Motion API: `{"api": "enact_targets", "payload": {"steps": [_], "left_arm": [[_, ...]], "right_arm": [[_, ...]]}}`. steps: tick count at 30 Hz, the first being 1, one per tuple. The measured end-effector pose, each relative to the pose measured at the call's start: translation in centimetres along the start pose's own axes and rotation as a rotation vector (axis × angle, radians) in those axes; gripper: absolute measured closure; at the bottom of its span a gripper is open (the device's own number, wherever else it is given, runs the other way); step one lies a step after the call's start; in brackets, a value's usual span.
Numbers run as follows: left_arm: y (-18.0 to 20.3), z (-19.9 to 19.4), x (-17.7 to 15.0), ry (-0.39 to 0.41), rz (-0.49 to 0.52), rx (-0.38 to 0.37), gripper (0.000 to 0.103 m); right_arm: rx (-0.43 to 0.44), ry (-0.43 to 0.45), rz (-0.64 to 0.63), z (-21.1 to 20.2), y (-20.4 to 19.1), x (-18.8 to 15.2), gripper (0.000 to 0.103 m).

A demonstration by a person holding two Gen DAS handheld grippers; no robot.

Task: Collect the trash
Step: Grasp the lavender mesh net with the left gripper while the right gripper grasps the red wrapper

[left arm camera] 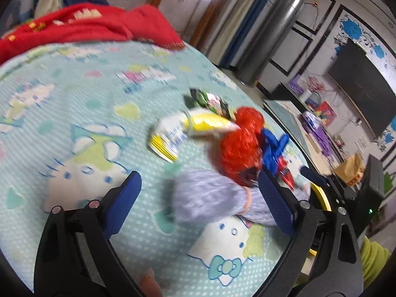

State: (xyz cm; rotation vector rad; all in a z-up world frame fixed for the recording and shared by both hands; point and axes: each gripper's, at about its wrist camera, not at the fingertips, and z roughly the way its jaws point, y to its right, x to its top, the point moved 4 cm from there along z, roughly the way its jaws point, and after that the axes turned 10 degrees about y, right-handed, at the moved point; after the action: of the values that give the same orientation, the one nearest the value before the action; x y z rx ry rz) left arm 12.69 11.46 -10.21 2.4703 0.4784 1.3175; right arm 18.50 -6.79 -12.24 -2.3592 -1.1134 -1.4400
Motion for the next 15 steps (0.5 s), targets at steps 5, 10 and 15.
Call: {"api": "enact_targets", "payload": {"steps": [5,10,15], "left_arm": [[0.0,1.4,-1.3,-0.072,-0.025,-0.021,0.027],[-0.2,1.2,-1.4,-0.093,-0.048,-0.044,0.041],[-0.4,0.5,-1.9,-0.116,-0.056,-0.06,0.057]], "right_arm": [[0.038,-0.01,-0.011,1.2,-0.4,0.0,0.05],[0.071,-0.027,0.049,1.5,-0.1,-0.3,0.075],[0.108,-0.032,0.141,0.9,0.6,-0.6,0.091]]}}
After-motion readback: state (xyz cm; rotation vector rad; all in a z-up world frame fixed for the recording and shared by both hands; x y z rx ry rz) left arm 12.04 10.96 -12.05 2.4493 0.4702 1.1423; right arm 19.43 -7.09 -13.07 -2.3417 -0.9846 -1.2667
